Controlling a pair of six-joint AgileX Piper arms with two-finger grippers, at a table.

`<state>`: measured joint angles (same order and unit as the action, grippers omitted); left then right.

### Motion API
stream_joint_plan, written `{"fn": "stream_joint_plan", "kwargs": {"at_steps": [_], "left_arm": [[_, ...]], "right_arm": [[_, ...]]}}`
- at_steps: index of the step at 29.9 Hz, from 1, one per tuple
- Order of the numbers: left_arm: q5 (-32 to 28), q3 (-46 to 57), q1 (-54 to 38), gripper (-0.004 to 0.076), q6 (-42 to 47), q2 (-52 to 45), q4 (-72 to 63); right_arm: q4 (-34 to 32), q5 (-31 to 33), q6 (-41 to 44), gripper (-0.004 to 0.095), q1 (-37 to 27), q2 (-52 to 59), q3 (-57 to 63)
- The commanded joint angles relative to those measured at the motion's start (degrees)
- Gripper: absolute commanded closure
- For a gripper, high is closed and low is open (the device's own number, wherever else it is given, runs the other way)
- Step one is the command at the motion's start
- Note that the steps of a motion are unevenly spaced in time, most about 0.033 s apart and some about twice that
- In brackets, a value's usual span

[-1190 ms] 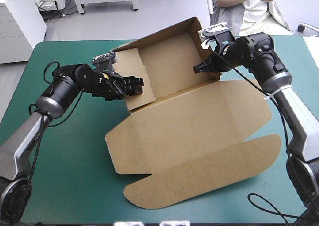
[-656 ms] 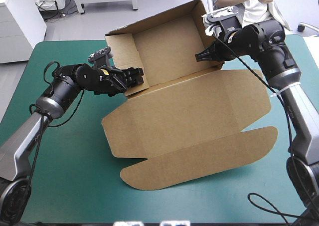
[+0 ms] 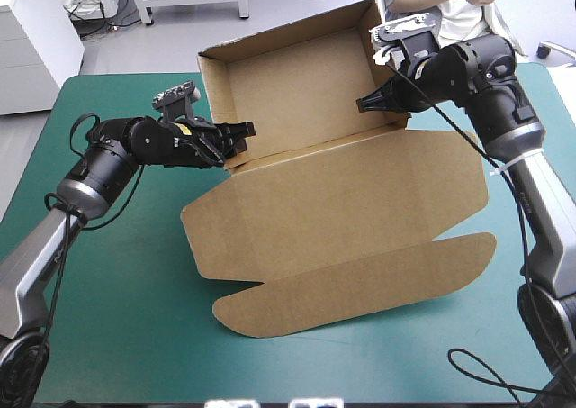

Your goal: Fold the box

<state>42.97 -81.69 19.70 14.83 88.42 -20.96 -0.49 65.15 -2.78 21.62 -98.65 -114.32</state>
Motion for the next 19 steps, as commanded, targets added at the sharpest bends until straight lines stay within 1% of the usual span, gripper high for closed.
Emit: {"fn": "stream_joint_plan", "kwargs": {"at_steps": [1,5,8,10,15,19], "left_arm": [[-3.59,-1.86,0.45,0.0734,-0.93,-3.02,0.81],[-2.02,-2.25,0.45,0.0734,-0.93,-3.34,4.08],[0.35,-3.87,0.45,0.0734,-0.93,-3.52,7.93],[3.32,-5.93,0.45,0.0734,-0.93,-3.52,11.07],[11.28,-11.78,0.45,0.0734,-0.93,-3.52,17.89],[16.25,-15.57,0.45,0.0734,-0.93,-3.15,22.82]], "right_arm": [[1.09,-1.57,-0.41,0.0921,0.42,2.87,-1.9],[-0.81,-0.98,0.46,0.0921,0.42,2.87,-1.53],[-2.69,-0.18,1.43,0.0921,0.42,2.78,-0.37],[-4.16,0.43,2.78,0.0921,0.42,2.78,1.06],[-4.18,1.26,5.68,0.0921,0.42,2.78,6.67],[-3.32,1.93,6.86,0.0921,0.42,2.78,11.69]]}}
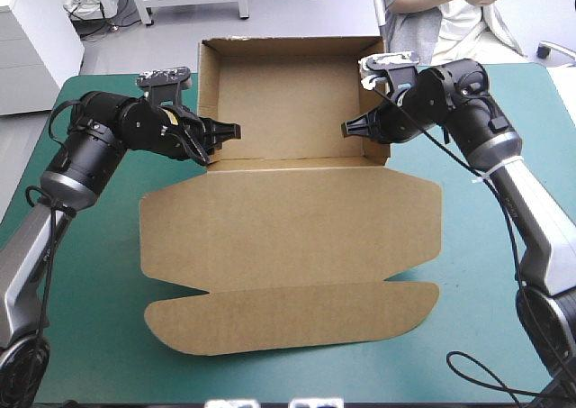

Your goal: Fold the box

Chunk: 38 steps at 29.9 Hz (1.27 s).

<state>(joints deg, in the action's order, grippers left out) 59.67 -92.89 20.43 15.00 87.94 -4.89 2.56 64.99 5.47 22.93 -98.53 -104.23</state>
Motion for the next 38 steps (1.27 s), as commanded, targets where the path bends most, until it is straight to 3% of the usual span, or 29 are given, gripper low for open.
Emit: {"fn": "stream_joint_plan", "kwargs": {"at_steps": [1,7,13,22,38], "left_arm": [[0.65,-4.92,-0.27,0.0734,-1.1,-2.52,7.99],[10.22,-5.28,-0.27,0.0734,-2.28,2.99,11.11],[14.0,-5.28,-0.27,0.0734,-3.3,9.82,10.65],[13.9,-5.49,-0.27,0.0734,-3.92,15.35,8.1],[11.97,-5.49,-0.27,0.0734,-3.92,15.8,8.48]], "right_arm": [[-5.93,2.17,-1.39,0.0921,-0.9,2.66,2.33],[-2.99,3.7,-1.13,0.0921,-0.9,2.66,3.46],[-3.28,6.75,-1.23,0.0921,-0.9,2.66,3.46],[-3.15,6.45,-2.06,0.0921,-0.9,-1.9,3.46],[-0.93,5.88,-2.32,0.0921,-0.9,-10.31,3.46]]}}
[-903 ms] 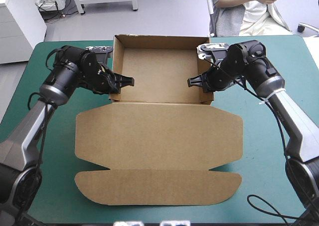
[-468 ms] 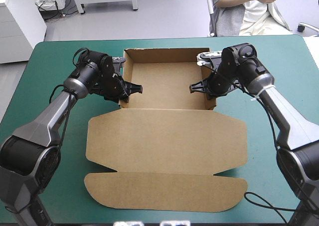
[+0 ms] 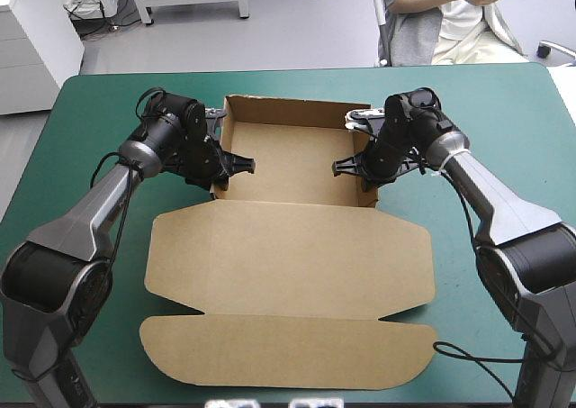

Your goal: Fold the box

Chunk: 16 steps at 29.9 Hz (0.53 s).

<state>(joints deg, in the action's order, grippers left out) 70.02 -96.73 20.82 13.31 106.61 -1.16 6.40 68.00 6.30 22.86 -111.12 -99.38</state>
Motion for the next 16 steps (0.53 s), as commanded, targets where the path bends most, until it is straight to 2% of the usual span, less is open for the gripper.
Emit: {"fn": "stream_joint_plan", "kwargs": {"at_steps": [1,10,13,16], "left_arm": [[1.62,-1.66,-0.66,0.0734,-2.23,-2.78,4.75],[1.16,-1.66,-0.66,0.0728,-2.44,-2.47,3.84],[1.16,-1.66,-0.66,0.0687,-3.49,-2.47,4.2],[1.06,-1.66,-0.66,0.0614,-4.55,-2.47,4.2]], "right_arm": [[-4.91,2.9,-3.16,0.0921,-0.82,2.28,-1.39],[-5.04,2.9,-2.81,0.0921,-0.82,2.28,-1.39],[-4.94,2.9,-2.76,0.092,-0.82,2.28,-1.39],[-4.94,2.9,-2.76,0.0919,-0.82,2.28,-1.39]]}}
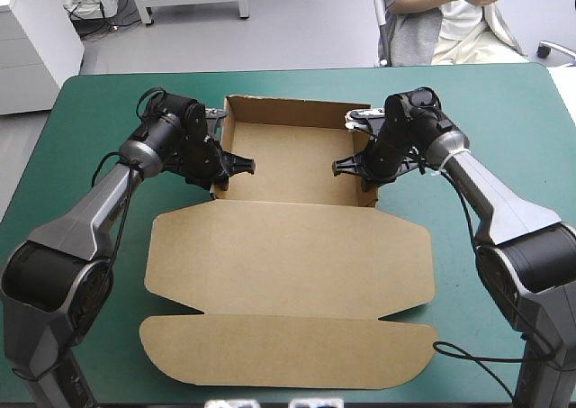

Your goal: Fold the box

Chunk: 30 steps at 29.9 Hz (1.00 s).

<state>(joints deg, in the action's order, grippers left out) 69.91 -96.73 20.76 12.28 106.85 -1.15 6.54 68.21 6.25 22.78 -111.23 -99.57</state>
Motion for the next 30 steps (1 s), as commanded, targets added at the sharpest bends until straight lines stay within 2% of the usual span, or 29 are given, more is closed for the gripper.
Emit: {"fn": "stream_joint_plan", "kwargs": {"at_steps": [1,5,7,9,15,20,23,30], "left_arm": [[1.47,-1.66,-0.61,0.0573,-3.52,-2.71,4.02],[1.76,-1.66,-0.61,0.0436,-3.52,-2.71,4.13],[1.76,-1.77,-0.61,0.0371,-3.52,-2.71,4.75],[1.52,-1.77,-0.61,0.0342,-3.52,-2.71,5.12],[0.64,-3.09,-0.71,0.0342,-3.52,-2.71,8.04],[0.84,-9.83,-0.71,0.0342,-3.52,-2.71,6.97],[0.49,-12.62,-0.71,0.0342,-3.52,-2.71,6.81],[1.09,-12.5,-0.71,0.0342,-3.4,-1.49,5.13]], "right_arm": [[-5.08,2.69,-2.71,0.0919,-0.74,2.38,-1.2],[-5.08,2.33,-3.02,0.0908,-0.74,2.38,-1.2],[-5.08,1.72,-3.14,0.086,-0.74,2.38,-1.2],[-5.08,0.81,-3.31,0.0796,-0.74,2.38,-1.2],[-5.19,-0.25,-3.31,0.0522,-0.74,2.38,-2.31],[-5.05,-0.01,-2.93,0.0299,-0.74,2.38,-5.56],[-5.05,0.8,-2.81,0.0245,-0.74,2.38,-6.29],[-4.09,1.39,-2.81,0.0246,-0.74,2.31,-6.29]]}}
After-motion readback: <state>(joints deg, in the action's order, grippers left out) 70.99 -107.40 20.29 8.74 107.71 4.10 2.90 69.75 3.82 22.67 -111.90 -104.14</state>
